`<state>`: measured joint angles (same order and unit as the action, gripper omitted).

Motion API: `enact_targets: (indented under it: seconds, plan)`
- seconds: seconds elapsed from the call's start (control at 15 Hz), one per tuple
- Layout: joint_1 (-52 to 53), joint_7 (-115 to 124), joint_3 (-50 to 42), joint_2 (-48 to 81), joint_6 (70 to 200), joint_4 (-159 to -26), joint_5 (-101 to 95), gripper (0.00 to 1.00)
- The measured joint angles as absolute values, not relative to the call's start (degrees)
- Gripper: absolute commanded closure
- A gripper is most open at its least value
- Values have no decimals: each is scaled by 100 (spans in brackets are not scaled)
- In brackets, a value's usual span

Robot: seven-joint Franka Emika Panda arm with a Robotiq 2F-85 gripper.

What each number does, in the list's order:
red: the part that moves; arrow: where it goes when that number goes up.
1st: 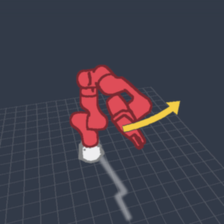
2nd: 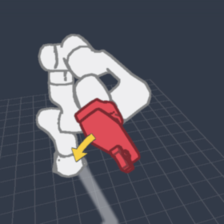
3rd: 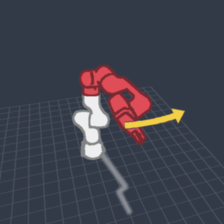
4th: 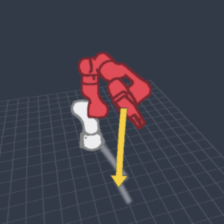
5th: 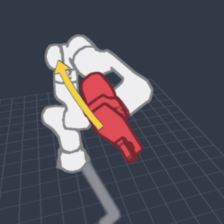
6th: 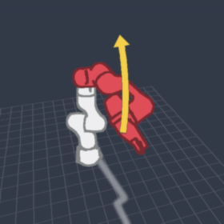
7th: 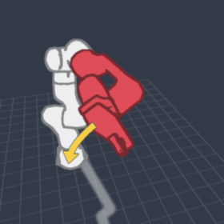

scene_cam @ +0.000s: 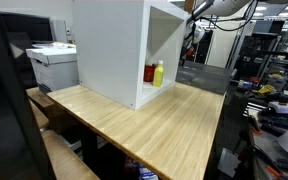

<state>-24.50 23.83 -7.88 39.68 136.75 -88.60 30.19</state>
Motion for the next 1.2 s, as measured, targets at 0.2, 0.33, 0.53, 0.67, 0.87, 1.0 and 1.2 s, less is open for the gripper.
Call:
enact_targets:
  seconds: [0.2, 0.33, 0.53, 0.67, 0.87, 1.0, 1.2]
  plan:
    - [-2455, 2383, -787, 3968, 13665, -8850, 3055, 0]
    - [-2469, 2383, -803, 3970, 13650, -8854, 3055, 0]
    - [-2496, 2383, -873, 3986, 13561, -8857, 3055, 0]
    - [-2532, 2383, -917, 3997, 13488, -8858, 3055, 0]
    - [-2576, 2383, -1047, 4022, 13350, -8858, 3052, 0]
    - [-2598, 2383, -1106, 4028, 13248, -8857, 3048, 0]
    - [-2608, 2387, -1228, 4055, 13042, -8857, 3027, 0]
